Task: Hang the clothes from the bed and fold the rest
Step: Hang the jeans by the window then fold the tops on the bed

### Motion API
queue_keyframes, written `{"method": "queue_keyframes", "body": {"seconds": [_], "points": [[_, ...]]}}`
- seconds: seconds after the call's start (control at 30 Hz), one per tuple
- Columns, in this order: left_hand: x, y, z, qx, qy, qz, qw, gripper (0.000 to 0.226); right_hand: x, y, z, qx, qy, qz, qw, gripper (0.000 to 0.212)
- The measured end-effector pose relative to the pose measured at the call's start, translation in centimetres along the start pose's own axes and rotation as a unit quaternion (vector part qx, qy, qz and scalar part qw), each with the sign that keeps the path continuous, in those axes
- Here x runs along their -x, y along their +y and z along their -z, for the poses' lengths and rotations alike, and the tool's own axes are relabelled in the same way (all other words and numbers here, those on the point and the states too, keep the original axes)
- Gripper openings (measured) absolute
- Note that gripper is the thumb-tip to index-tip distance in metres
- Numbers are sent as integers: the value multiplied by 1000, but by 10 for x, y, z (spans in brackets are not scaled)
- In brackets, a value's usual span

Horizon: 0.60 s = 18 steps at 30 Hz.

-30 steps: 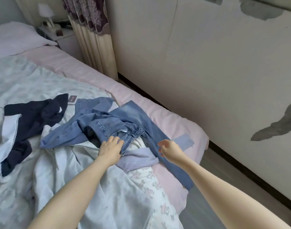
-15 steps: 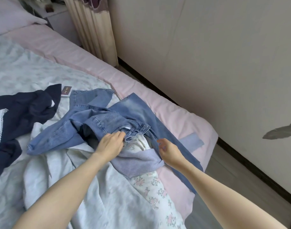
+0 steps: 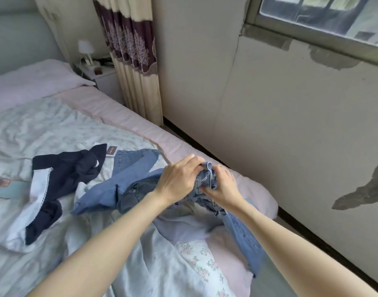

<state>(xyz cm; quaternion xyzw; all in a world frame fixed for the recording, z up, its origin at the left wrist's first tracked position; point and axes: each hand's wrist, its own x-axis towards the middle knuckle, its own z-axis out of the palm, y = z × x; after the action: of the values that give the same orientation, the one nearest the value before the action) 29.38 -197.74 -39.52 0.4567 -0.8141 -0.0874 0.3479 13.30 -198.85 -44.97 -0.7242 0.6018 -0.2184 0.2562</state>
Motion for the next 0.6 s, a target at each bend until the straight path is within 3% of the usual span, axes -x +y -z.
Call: {"method": "queue_keyframes", "body": {"seconds": [0.1, 0.2, 0.27, 0.33, 0.43, 0.6], "points": [[-13, 44, 26, 19, 42, -31, 998, 29, 31, -13, 36, -69, 13, -30, 997, 54], [-26, 101, 51, 61, 84, -48, 994, 26, 77, -26, 77, -142, 87, -55, 984, 85], [-31, 142, 67, 100, 114, -63, 986, 22, 111, -36, 102, -210, 125, -74, 967, 94], [-35, 179, 81, 143, 138, -72, 977, 20, 140, -41, 123, -251, 149, -90, 952, 84], [-35, 234, 98, 212, 164, -82, 960, 20, 196, -48, 156, -190, 183, -78, 961, 37], [-10, 325, 101, 301, 117, -129, 938, 13, 296, -41, 209, -34, 219, -132, 966, 29]]}}
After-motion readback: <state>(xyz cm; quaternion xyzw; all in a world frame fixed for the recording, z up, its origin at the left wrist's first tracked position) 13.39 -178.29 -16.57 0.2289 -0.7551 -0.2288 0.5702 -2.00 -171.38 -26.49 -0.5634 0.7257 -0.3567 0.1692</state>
